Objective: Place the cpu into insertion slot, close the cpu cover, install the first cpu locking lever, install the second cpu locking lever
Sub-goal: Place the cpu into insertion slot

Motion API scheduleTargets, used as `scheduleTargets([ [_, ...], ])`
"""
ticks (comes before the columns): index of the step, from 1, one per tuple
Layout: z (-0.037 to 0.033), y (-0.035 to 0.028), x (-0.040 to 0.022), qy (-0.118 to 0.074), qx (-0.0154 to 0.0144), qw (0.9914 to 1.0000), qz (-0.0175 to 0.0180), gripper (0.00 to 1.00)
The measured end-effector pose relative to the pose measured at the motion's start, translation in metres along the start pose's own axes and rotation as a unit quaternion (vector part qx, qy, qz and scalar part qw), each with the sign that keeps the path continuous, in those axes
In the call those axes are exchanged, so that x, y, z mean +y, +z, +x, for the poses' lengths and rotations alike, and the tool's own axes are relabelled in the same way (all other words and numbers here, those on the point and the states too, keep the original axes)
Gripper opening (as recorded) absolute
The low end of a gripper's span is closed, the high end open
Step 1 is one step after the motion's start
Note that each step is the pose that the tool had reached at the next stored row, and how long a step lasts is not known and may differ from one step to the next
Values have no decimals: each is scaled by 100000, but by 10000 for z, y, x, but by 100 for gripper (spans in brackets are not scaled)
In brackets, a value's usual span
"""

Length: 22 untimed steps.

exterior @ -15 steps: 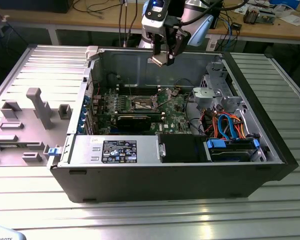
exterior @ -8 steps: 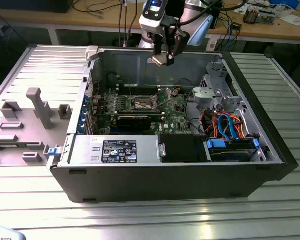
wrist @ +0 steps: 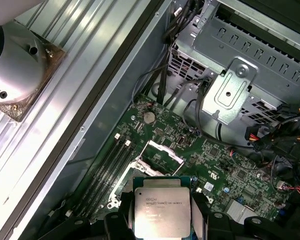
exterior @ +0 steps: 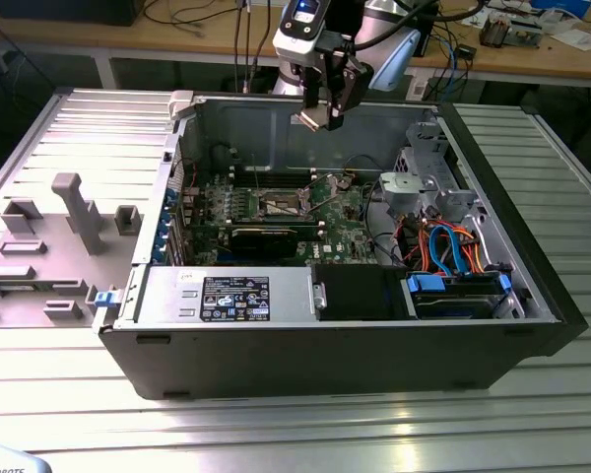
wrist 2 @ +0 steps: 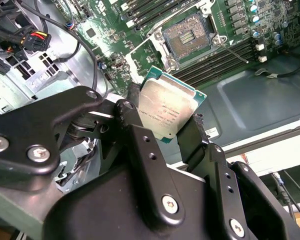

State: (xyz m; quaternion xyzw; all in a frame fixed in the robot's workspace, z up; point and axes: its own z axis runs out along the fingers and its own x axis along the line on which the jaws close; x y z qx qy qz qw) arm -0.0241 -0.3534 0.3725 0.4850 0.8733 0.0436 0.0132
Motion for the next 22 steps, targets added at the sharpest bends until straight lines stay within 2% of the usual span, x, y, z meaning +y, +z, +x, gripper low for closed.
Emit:
scheduleTargets([
  [11,0,1,0,418,-37,99999,-11,54],
  [15,0,2,0,1674,-149,99986,-35,54],
  [18,0,4,0,3761,-333,99929,-69,54],
  [22,0,5,0,3932,-351,99922,-76,54],
])
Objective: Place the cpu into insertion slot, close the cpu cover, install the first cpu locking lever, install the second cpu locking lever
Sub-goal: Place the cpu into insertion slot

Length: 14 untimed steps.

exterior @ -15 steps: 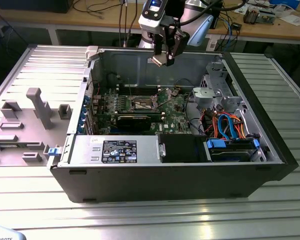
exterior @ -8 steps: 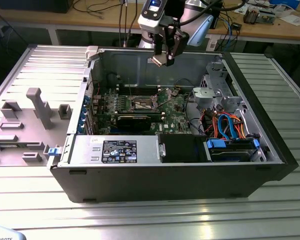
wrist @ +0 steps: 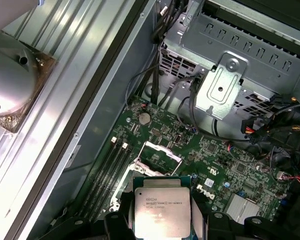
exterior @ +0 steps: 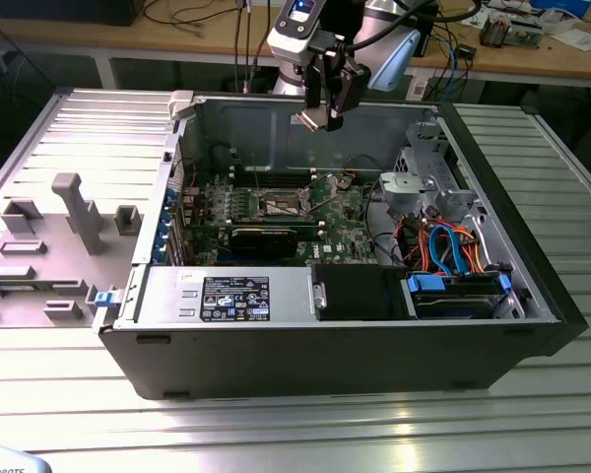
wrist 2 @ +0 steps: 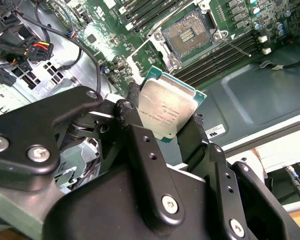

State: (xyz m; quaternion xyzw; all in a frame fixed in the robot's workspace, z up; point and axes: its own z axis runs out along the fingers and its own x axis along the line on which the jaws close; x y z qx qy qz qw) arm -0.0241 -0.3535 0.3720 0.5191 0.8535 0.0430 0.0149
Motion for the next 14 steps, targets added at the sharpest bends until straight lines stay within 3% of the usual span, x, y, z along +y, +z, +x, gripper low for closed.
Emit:
scheduleTargets([
  [14,0,0,0,643,-59,99998,-13,54],
])
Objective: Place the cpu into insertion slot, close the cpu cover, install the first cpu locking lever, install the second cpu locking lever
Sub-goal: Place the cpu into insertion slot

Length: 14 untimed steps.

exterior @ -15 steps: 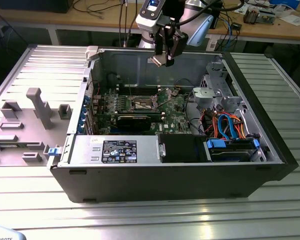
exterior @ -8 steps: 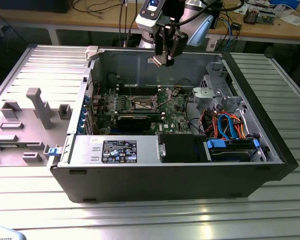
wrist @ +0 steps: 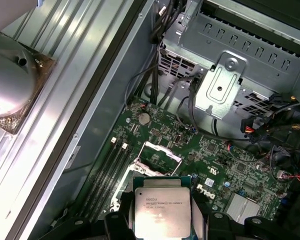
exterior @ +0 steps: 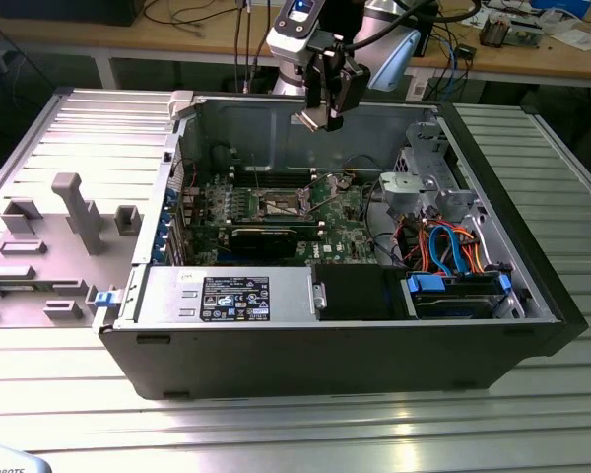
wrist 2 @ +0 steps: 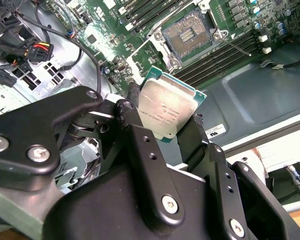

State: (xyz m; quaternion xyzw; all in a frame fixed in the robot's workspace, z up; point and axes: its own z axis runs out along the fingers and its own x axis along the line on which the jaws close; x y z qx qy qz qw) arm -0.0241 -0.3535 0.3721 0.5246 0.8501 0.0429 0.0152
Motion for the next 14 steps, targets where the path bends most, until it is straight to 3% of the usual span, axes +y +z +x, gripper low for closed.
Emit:
scheduleTargets([
  [6,0,0,0,1947,-178,99981,-34,54],
  [14,0,1,0,2154,-196,99977,-38,54],
])
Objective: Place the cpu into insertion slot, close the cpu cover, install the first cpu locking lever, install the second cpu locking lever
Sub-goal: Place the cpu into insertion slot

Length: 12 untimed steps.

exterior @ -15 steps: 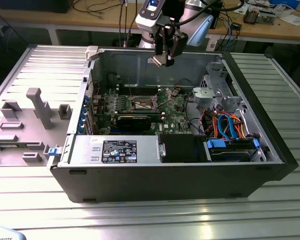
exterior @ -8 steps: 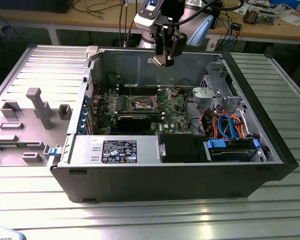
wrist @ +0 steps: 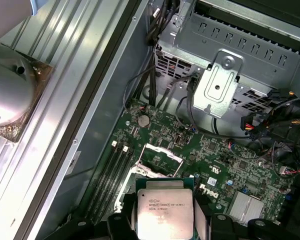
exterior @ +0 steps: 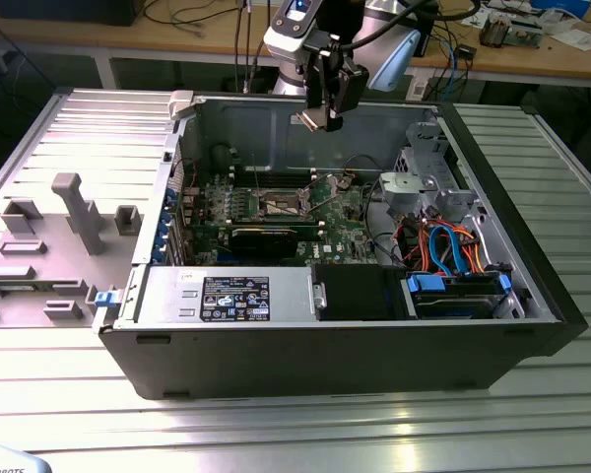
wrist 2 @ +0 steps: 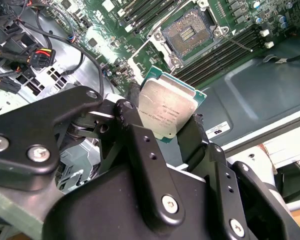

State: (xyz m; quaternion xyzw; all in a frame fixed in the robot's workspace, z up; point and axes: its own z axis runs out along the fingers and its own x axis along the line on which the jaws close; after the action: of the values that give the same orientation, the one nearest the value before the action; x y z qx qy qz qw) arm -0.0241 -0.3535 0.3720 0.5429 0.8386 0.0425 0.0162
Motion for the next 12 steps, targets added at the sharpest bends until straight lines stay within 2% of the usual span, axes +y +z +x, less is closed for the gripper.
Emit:
scheduleTargets([
  [7,0,0,0,1735,-160,99985,-31,54],
  [12,0,1,0,3728,-354,99930,-61,54],
])
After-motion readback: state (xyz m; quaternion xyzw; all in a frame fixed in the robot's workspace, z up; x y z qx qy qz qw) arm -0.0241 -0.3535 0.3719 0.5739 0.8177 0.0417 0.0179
